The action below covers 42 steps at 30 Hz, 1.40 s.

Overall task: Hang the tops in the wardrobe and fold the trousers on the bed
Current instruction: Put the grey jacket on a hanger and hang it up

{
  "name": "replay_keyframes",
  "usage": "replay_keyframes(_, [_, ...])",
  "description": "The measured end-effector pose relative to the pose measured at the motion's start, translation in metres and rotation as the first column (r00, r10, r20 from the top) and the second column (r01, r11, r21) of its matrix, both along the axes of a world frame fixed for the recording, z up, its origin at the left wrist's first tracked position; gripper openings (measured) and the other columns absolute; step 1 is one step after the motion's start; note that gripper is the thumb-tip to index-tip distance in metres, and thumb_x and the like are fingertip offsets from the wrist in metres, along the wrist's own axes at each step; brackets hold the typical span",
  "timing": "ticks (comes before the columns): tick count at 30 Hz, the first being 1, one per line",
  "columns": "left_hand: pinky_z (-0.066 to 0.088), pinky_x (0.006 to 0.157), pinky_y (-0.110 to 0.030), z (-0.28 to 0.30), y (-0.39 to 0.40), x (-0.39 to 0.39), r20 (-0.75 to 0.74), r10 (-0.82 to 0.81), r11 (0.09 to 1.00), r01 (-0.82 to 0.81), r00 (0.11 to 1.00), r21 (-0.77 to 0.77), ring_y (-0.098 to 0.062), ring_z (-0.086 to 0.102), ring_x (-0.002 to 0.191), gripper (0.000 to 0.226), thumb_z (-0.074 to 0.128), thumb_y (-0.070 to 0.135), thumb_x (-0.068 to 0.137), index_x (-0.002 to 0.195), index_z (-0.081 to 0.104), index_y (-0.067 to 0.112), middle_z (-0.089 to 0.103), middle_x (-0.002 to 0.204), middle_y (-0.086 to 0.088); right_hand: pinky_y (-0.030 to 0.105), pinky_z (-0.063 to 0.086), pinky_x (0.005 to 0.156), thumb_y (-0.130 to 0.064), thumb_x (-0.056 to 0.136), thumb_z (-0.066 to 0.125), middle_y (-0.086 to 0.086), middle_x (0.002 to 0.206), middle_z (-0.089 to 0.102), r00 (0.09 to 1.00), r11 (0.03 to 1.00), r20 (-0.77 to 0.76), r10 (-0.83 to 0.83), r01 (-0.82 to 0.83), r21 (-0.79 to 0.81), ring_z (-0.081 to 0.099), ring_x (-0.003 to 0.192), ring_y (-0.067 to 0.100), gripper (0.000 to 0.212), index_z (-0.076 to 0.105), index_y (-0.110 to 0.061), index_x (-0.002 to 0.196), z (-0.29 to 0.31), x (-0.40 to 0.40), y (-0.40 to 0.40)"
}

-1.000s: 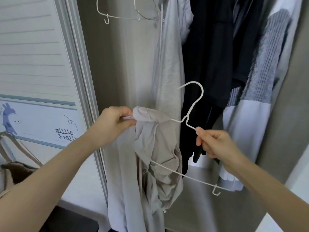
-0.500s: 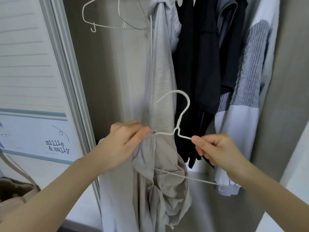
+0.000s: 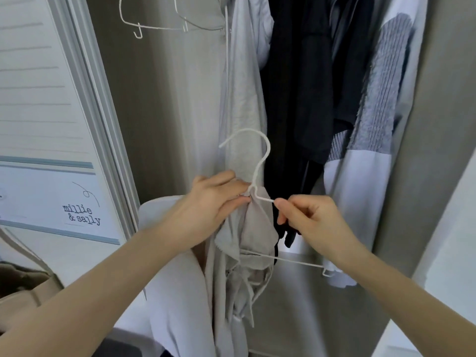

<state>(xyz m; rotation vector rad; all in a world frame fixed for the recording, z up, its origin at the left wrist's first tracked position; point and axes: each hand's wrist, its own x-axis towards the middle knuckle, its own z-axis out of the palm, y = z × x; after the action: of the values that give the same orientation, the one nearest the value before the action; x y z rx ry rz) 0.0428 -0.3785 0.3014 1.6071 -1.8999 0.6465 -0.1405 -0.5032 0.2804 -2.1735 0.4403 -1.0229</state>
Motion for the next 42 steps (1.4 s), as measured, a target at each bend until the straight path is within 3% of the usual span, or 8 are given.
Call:
replay_keyframes(4, [0.043, 0.062, -0.039, 0.002, -0.004, 0.016, -0.088, 0.016, 0.995, -0.025, 0.996, -0.099, -0.012, 0.05, 0.069, 0.03, 0.046, 0.028, 0.1, 0.091, 0.067, 0.009, 0.047, 0.079, 0.005, 0.028, 0.039, 0.08, -0.021, 0.089, 0.059, 0.001, 0.095, 0.056, 0.899, 0.76, 0.318, -0.3, 0.427, -0.491, 0.048, 0.088, 0.018, 0.018, 0.065, -0.014, 0.105, -0.013, -0.006, 0.02])
replay_keyframes(8, [0.042, 0.064, -0.033, 0.017, -0.003, 0.015, -0.159, 0.074, 0.975, -0.105, 0.985, -0.195, -0.008, 0.045, 0.067, 0.025, 0.052, 0.025, 0.098, 0.089, 0.068, 0.008, 0.045, 0.074, 0.003, 0.025, 0.047, 0.063, -0.038, 0.085, 0.056, -0.007, 0.085, 0.057, 0.982, 0.815, 0.031, -0.188, 0.173, -0.552, 0.056, 0.076, 0.013, 0.02, 0.051, -0.024, 0.099, -0.092, 0.012, 0.058])
replay_keyframes(11, [0.039, 0.064, -0.031, 0.028, -0.001, 0.013, -0.234, 0.117, 0.96, -0.17, 0.965, -0.223, -0.009, 0.045, 0.066, 0.021, 0.054, 0.022, 0.097, 0.088, 0.069, 0.011, 0.042, 0.071, 0.004, 0.02, 0.05, 0.06, -0.056, 0.073, 0.05, -0.011, 0.087, 0.062, 0.951, 0.932, -0.224, -0.211, 0.127, -0.338, 0.061, 0.077, 0.013, 0.043, 0.048, -0.031, 0.107, -0.133, 0.036, 0.061])
replay_keyframes(18, [0.036, 0.068, -0.027, 0.033, 0.027, 0.045, -0.344, 0.181, 0.949, -0.255, 0.921, -0.184, -0.011, 0.048, 0.069, 0.029, 0.05, 0.034, 0.095, 0.085, 0.068, 0.012, 0.044, 0.071, 0.003, 0.035, 0.048, 0.071, -0.015, 0.088, 0.056, -0.007, 0.101, 0.045, 0.905, 0.941, -0.287, -0.313, 0.253, -0.227, 0.053, 0.088, 0.019, 0.013, 0.062, -0.025, 0.093, -0.112, 0.016, 0.024])
replay_keyframes(28, [0.039, 0.065, -0.028, -0.01, 0.048, 0.063, -0.253, 0.11, 0.992, -0.092, 0.961, 0.082, -0.016, 0.045, 0.062, 0.04, 0.042, 0.055, 0.094, 0.067, 0.048, 0.025, 0.038, 0.073, 0.002, 0.026, 0.058, 0.059, 0.015, 0.087, 0.044, 0.008, 0.088, 0.065, 0.934, 0.934, 0.174, -0.313, 0.27, 0.233, 0.067, 0.076, 0.025, 0.051, 0.065, -0.031, 0.077, -0.039, -0.012, -0.064])
replay_keyframes(33, [0.045, 0.067, -0.042, -0.018, 0.035, 0.049, -0.174, 0.08, 0.99, -0.059, 0.982, 0.125, -0.006, 0.052, 0.07, 0.039, 0.038, 0.055, 0.093, 0.087, 0.063, 0.026, 0.045, 0.076, 0.007, 0.026, 0.049, 0.087, 0.015, 0.074, 0.042, 0.003, 0.096, 0.068, 0.937, 0.966, 0.282, -0.208, 0.243, -0.093, 0.064, 0.094, 0.014, 0.045, 0.067, -0.021, 0.085, 0.012, 0.008, -0.034])
replay_keyframes(38, [0.045, 0.071, -0.045, -0.023, 0.019, 0.041, -0.269, 0.24, 0.971, -0.237, 0.933, 0.045, -0.009, 0.05, 0.07, 0.024, 0.041, 0.056, 0.089, 0.083, 0.056, 0.039, 0.046, 0.074, 0.008, 0.026, 0.049, 0.089, 0.014, 0.079, 0.054, 0.002, 0.099, 0.068, 0.945, 0.907, 0.091, 0.315, -0.271, -0.324, 0.065, 0.097, 0.011, 0.03, 0.072, -0.006, 0.091, 0.042, 0.005, 0.042])
replay_keyframes(42, [0.041, 0.063, -0.033, -0.01, 0.036, 0.061, -0.302, 0.263, 0.95, -0.301, 0.916, -0.086, -0.006, 0.052, 0.068, 0.015, 0.056, 0.033, 0.095, 0.087, 0.069, 0.031, 0.047, 0.072, 0.008, 0.01, 0.042, 0.073, 0.007, 0.077, 0.061, -0.007, 0.091, 0.064, 0.985, 0.914, 0.157, 0.066, 0.003, -0.405, 0.06, 0.084, -0.001, 0.025, 0.072, -0.012, 0.091, 0.025, -0.029, 0.035])
